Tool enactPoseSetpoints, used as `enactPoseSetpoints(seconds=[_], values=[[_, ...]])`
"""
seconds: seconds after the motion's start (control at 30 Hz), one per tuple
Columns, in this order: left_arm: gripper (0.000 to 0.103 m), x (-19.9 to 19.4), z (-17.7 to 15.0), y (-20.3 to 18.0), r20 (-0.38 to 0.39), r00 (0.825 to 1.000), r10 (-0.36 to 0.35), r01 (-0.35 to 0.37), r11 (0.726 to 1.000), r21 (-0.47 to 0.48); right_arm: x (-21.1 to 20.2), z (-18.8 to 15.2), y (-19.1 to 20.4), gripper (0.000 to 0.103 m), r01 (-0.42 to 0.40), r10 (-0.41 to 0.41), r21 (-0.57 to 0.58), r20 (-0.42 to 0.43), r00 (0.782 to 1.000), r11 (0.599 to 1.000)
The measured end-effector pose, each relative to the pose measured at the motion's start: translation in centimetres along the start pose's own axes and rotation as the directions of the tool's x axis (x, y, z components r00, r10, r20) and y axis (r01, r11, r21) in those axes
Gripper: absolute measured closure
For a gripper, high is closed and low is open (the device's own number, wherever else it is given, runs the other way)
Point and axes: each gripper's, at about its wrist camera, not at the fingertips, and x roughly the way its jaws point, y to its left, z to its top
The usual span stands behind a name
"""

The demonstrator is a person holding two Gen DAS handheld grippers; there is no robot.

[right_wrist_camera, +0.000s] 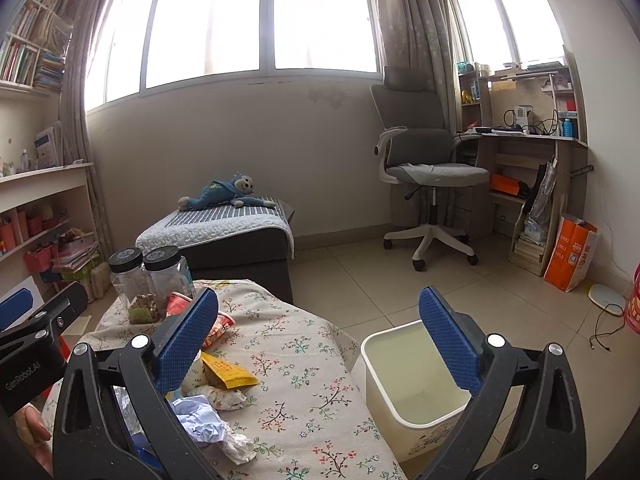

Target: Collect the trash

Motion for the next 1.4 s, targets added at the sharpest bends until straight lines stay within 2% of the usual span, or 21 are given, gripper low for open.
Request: enactPoseSetpoints(seconds=[0.47, 1.4], values=[[0.007, -0.18, 0.06, -0.5, 0.024, 1.0, -0.002, 0.002, 1.0, 0.007, -0.23, 0.09, -0.15, 0.007, -0.01, 0.01, -0.002, 0.037, 0.999, 1.0], [0.007, -0.88, 0.21, -0.69, 0.033, 0.999, -0.008, 0.008, 1.0, 0.01, -0.32, 0.27, -0.37, 0.007, -0.009, 0.008, 0.008, 0.048, 0.999, 1.0]])
